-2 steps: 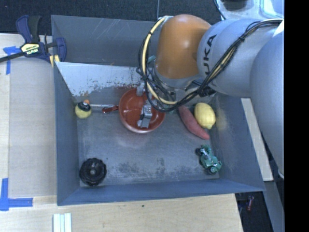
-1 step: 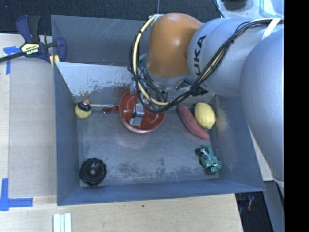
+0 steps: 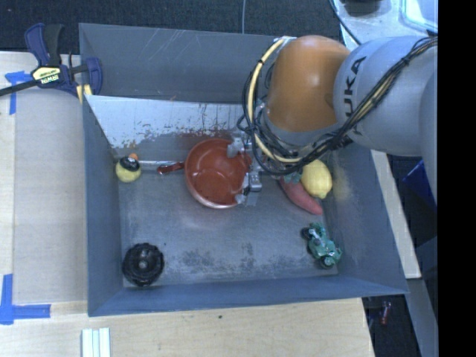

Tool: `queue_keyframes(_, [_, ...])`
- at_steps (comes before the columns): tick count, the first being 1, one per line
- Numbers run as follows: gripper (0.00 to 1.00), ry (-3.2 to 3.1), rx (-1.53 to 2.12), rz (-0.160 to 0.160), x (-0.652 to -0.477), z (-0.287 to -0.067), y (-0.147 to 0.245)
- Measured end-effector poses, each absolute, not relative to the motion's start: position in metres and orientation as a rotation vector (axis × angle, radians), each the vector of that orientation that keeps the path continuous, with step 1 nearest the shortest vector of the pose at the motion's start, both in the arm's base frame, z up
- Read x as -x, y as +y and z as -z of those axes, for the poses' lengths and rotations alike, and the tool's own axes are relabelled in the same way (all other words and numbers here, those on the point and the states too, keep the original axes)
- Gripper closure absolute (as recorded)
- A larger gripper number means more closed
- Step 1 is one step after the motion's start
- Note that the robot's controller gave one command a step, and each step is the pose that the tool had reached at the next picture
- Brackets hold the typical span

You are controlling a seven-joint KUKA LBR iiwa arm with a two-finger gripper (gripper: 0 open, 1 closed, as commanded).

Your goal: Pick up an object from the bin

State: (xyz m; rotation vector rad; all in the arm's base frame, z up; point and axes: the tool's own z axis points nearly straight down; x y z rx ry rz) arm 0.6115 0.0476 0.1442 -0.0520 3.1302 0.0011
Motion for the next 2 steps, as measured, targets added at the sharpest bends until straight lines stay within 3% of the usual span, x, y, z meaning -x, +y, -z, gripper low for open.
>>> queue_keyframes(1, [0.00, 3.115, -0.264, -0.009, -0.617, -0.104, 0.057])
queue_keyframes(2, [1.00, 3.088, 0.360, 0.006, -0.607, -0.078, 0.065])
